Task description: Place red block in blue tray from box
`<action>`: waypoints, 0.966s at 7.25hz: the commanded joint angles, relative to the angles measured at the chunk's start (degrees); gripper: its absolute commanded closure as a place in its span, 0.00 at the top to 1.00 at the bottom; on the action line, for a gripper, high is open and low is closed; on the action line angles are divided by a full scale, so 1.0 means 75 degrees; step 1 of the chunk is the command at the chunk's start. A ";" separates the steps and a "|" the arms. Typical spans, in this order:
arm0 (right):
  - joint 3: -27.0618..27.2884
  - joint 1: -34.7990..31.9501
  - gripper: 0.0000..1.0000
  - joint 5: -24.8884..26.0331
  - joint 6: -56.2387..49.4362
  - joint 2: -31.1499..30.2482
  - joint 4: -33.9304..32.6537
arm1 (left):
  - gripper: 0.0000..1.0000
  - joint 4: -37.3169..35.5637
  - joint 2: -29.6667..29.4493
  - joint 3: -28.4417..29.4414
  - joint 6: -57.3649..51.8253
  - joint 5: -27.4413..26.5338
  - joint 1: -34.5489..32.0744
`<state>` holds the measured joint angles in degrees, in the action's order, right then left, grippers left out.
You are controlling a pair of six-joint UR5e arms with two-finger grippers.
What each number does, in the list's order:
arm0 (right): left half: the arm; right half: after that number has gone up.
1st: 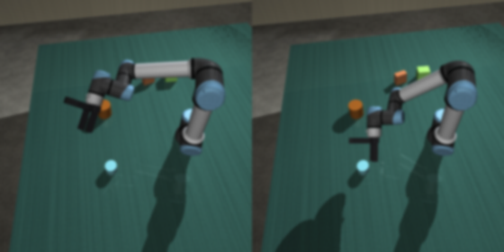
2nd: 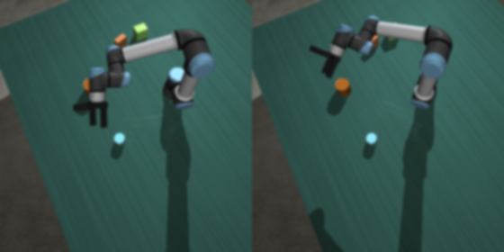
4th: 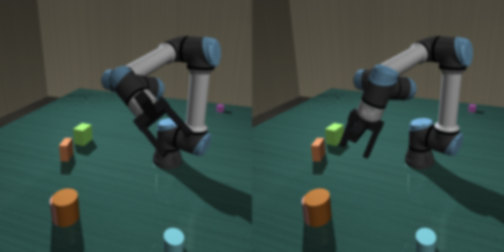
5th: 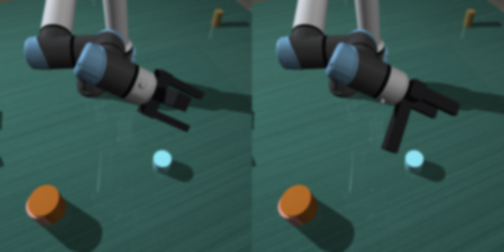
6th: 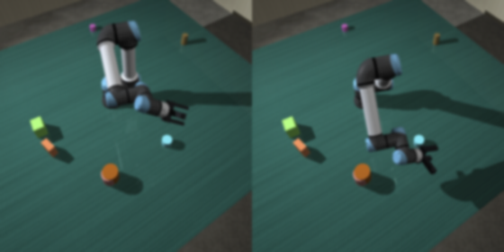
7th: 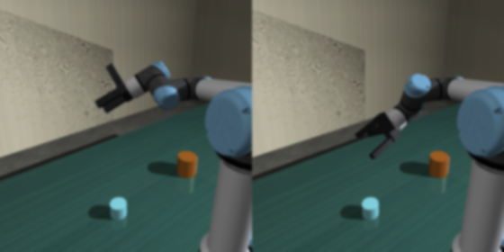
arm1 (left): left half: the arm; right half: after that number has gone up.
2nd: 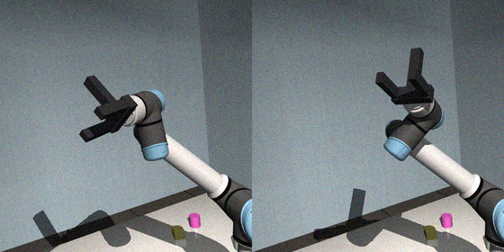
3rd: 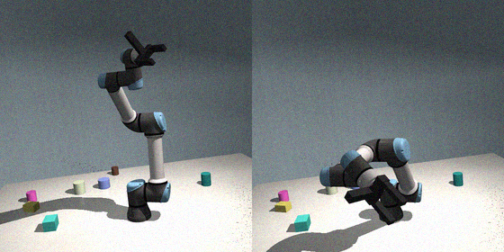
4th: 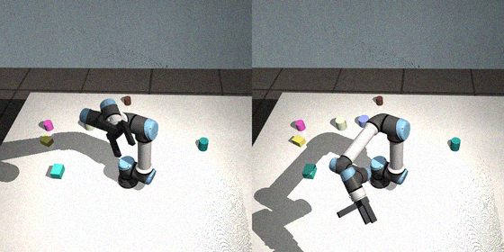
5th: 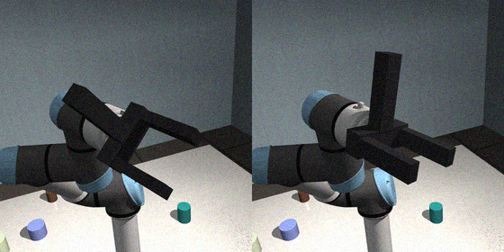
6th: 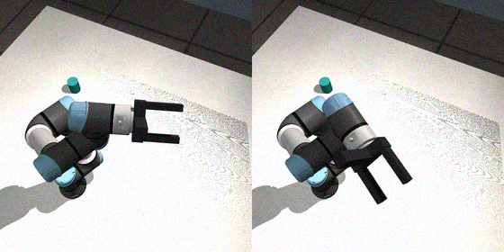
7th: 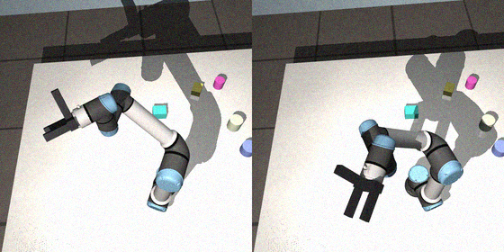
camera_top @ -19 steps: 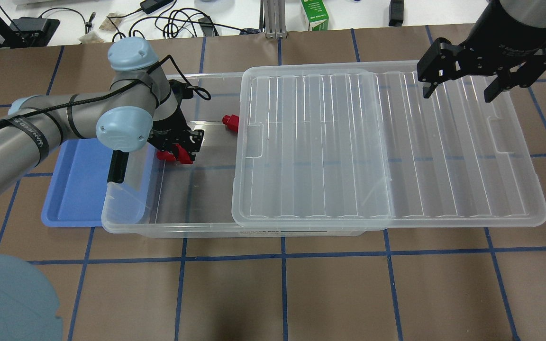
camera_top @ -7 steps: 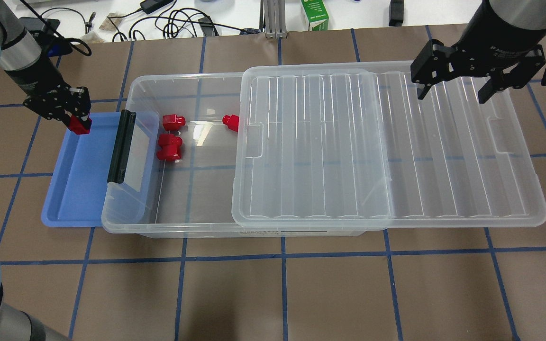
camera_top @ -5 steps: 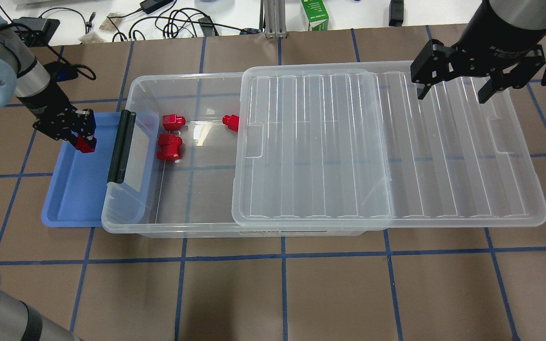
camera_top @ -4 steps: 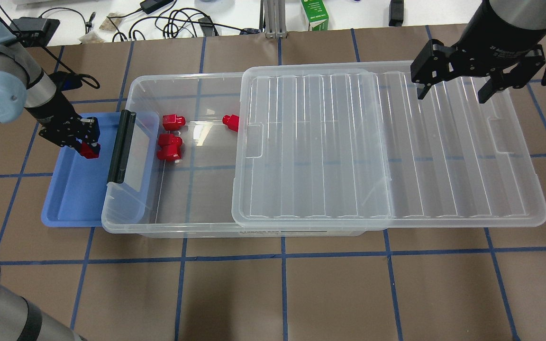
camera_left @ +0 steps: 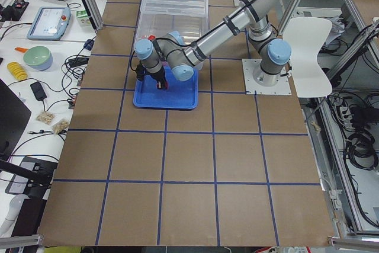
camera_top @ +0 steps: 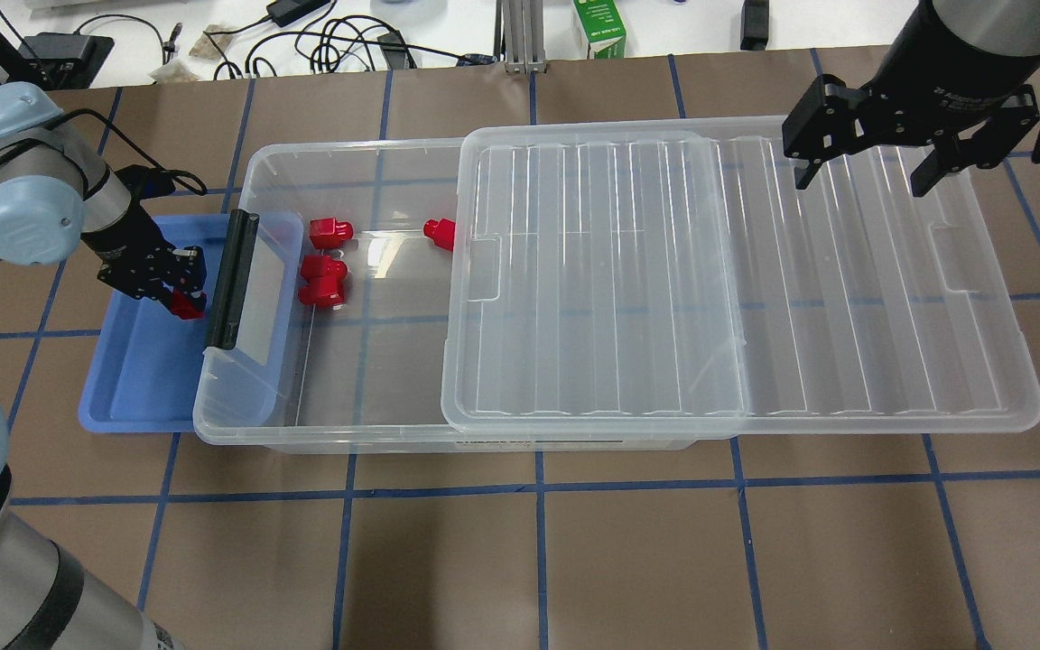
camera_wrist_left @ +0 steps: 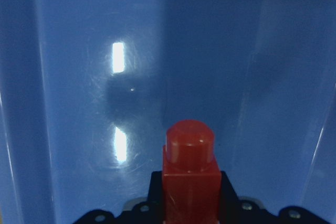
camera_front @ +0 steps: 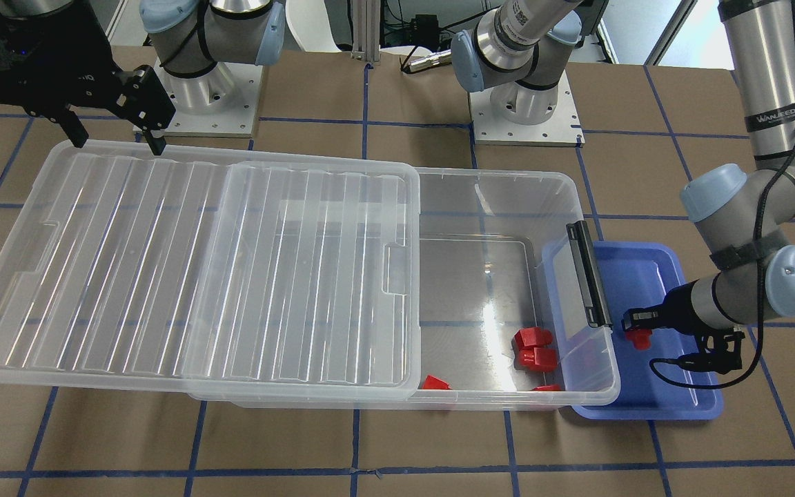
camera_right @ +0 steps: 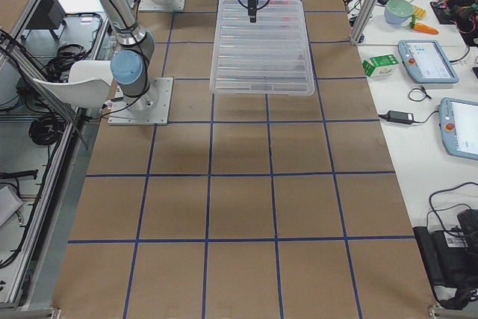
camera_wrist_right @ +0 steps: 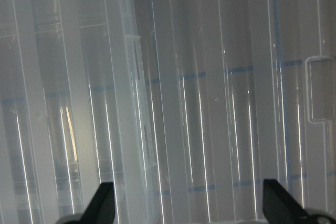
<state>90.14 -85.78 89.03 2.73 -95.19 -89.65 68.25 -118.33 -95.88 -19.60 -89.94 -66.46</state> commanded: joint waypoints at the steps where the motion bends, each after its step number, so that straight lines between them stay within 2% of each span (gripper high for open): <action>1: 0.0005 0.0000 1.00 0.0000 0.0000 0.0000 0.0000 | 0.03 -0.0088 -0.0090 -0.0083 -0.0012 0.0004 0.0002; 2: 0.0005 0.0000 1.00 0.0000 0.0000 0.0000 0.0000 | 0.21 -0.0088 -0.0090 -0.0083 -0.0024 -0.0008 0.0002; 4: -0.0007 0.0000 1.00 0.0000 0.0000 0.0000 0.0000 | 1.00 -0.0030 -0.0067 -0.0072 -0.0001 -0.0253 0.0002; 7: -0.0007 0.0000 1.00 0.0000 0.0000 0.0000 0.0000 | 1.00 0.0029 0.0179 0.0091 0.0012 -0.0219 -0.0126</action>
<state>90.10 -85.78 89.03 2.72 -95.19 -89.65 68.42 -117.86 -96.03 -19.41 -91.73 -66.79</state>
